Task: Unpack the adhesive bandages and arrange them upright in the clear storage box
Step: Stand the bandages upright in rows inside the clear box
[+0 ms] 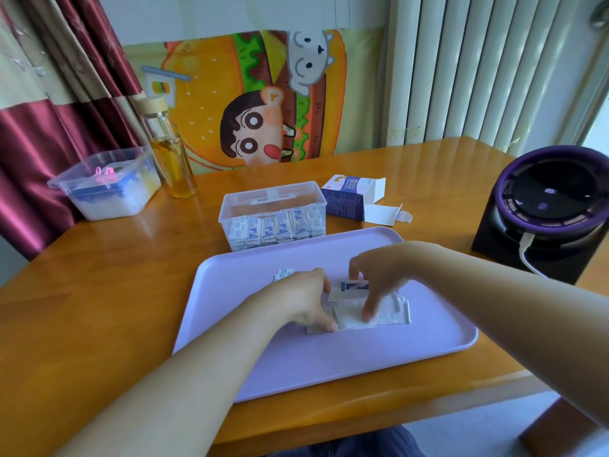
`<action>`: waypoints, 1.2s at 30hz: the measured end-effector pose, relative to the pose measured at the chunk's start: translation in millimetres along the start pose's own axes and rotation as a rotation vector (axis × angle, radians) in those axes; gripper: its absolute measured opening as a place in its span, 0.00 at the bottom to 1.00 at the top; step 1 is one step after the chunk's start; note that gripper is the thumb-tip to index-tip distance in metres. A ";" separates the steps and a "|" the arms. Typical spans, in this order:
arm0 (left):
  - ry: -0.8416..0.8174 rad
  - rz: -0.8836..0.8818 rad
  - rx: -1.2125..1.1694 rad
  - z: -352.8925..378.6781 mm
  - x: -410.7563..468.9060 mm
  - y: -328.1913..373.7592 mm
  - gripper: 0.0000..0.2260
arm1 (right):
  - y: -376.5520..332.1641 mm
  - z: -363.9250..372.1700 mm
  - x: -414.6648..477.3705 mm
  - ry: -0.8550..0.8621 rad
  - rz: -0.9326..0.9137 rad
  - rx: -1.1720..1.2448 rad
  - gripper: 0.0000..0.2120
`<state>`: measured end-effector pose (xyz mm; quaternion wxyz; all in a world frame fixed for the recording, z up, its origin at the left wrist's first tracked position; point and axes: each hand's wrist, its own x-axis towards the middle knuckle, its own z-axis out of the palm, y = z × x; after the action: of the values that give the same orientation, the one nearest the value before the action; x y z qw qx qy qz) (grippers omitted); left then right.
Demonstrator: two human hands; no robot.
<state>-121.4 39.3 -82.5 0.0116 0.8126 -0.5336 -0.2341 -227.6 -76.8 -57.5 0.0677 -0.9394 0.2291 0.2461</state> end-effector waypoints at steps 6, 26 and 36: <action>-0.039 0.015 0.060 -2.1 1.0 2.7 0.20 | -5.6 -0.7 3.4 -0.064 -0.018 -0.053 0.28; 0.194 0.163 -0.283 -0.9 -2.9 -13.9 0.07 | -3.3 19.1 -7.8 0.212 -0.143 0.202 0.15; 0.396 -0.044 -1.723 17.1 -16.5 2.0 0.20 | -20.6 8.0 5.7 0.743 0.007 0.786 0.13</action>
<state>-135.1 56.8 -91.1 0.7076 0.5570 -0.1441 -0.4101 -217.1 -58.9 -66.9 0.3276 -0.8662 0.3155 -0.2069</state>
